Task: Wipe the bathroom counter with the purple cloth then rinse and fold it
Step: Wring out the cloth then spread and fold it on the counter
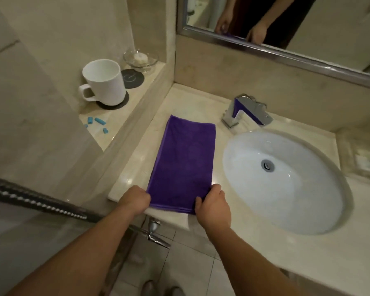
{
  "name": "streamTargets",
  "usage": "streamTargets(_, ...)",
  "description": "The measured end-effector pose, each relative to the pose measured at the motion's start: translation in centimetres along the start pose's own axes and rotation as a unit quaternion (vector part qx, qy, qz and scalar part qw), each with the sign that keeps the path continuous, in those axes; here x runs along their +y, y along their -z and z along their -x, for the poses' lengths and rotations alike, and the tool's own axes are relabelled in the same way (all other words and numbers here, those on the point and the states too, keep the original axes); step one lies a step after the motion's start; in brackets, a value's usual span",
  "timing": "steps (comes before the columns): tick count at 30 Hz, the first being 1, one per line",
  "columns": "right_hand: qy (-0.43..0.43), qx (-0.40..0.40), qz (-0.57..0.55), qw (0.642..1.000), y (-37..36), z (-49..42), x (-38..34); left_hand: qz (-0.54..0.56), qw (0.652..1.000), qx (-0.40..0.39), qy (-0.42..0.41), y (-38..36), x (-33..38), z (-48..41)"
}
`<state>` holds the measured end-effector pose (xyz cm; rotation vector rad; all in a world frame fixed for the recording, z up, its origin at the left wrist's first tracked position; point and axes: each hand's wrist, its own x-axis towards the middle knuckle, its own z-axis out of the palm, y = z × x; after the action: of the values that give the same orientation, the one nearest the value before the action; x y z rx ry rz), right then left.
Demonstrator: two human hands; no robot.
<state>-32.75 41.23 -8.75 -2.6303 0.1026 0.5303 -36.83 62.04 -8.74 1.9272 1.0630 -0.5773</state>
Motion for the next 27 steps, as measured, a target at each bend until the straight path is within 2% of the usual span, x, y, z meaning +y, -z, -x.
streamTargets(3,-0.077,-0.019,-0.087,0.993,0.2,-0.6,-0.4,0.027,0.999,-0.005,0.019,-0.1,0.1,-0.5)
streamTargets(8,-0.141,-0.056,-0.175,0.973,1.0,0.0,0.2,0.14,0.989,-0.022,0.029,0.0,-0.8,0.3)
streamTargets(12,-0.19,-0.068,-0.292,0.935,1.1,0.7,0.1,0.109,0.992,-0.011,-0.064,0.9,-1.5,1.0)
streamTargets(14,-0.212,-0.051,-0.351,0.91,1.0,1.3,-0.1,0.128,0.986,-0.021,-0.105,1.6,-1.8,1.6)
streamTargets(17,-0.2,-0.041,-0.447,0.871,1.3,2.9,-0.2,0.143,0.976,-0.078,-0.143,2.7,-2.0,2.1)
streamTargets(19,-0.186,-0.096,-0.472,0.856,2.2,3.9,-0.6,0.141,0.975,-0.119,-0.12,3.8,-1.8,2.0)
streamTargets(23,-0.187,-0.171,-0.456,0.853,3.7,5.1,0.1,0.106,0.973,-0.191,-0.078,5.1,-1.7,2.3)
streamTargets(26,-0.131,-0.205,-0.453,0.858,4.9,5.5,0.6,0.069,0.963,-0.198,-0.167,6.3,-2.2,1.7)
streamTargets(27,-0.097,-0.208,-0.421,0.877,5.1,5.5,0.7,0.063,0.96,-0.187,-0.198,6.7,-2.3,1.6)
